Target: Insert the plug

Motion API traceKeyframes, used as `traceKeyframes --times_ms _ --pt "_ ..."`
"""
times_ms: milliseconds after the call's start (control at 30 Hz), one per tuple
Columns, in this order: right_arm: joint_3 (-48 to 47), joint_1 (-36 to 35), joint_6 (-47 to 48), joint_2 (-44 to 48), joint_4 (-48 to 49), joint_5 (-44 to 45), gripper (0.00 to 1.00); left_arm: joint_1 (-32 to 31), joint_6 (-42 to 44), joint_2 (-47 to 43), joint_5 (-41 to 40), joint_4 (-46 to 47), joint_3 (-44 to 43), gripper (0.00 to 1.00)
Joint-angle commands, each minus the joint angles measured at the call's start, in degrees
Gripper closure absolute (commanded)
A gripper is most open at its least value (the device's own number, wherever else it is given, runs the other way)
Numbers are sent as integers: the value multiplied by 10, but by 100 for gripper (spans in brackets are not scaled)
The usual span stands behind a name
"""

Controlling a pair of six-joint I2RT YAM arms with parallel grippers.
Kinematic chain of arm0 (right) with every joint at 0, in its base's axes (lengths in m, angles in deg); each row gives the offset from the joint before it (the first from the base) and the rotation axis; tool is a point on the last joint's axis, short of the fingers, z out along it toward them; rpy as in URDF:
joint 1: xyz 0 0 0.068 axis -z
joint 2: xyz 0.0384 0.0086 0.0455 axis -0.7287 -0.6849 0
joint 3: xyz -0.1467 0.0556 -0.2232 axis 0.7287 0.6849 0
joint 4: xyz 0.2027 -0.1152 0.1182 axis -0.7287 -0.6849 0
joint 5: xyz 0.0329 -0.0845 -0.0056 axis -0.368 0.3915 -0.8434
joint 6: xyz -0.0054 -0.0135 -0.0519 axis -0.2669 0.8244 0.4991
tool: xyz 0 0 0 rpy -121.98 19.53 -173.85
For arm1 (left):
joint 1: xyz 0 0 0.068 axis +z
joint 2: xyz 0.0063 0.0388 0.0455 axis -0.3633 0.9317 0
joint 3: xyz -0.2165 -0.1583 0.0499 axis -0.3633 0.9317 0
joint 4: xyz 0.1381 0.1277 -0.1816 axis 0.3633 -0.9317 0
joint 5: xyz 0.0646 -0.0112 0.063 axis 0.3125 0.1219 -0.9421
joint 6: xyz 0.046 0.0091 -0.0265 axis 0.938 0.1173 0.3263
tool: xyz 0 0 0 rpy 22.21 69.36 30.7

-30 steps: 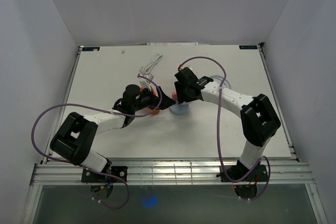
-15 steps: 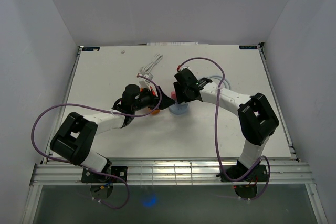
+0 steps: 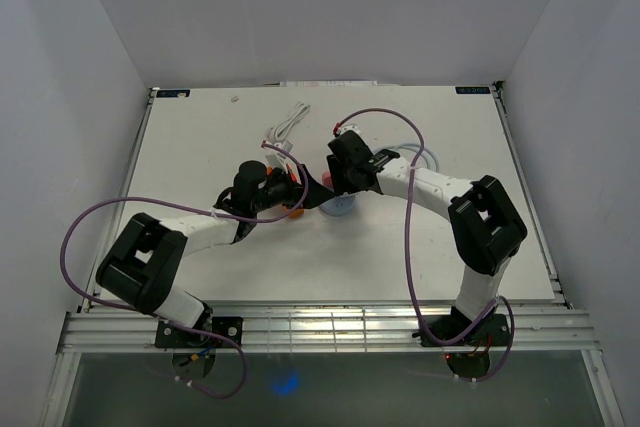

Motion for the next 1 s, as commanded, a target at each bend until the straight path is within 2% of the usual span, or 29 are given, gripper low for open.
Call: traceKeyframes --times_ms 0,133,333,400,600,667,800,833,900,967 --pt "40 1 19 -77 -132 26 92 4 1 -5 10 11 0 2" --pt "41 1 16 -83 -143 44 92 4 -3 -2 15 14 -1 2" --pt "69 1 18 -94 -111 -1 92 4 -2 -3 13 14 0 2" --pt "66 0 11 -99 -119 8 92 4 -3 -3 15 14 0 2" --pt "58 1 13 -66 -112 7 91 4 -3 -8 15 15 3 2" --pt "39 2 13 -54 -117 10 79 4 -2 -11 10 15 4 2" --pt "-11 3 15 -45 -134 15 66 5 -2 -16 9 15 7 2" --pt "-22 3 15 -43 -139 18 58 5 0 -16 7 15 7 2" --pt "-53 5 20 -41 -150 26 48 6 0 -20 6 15 8 2" --pt "-77 8 23 -41 -162 37 28 8 0 -21 5 15 8 2"
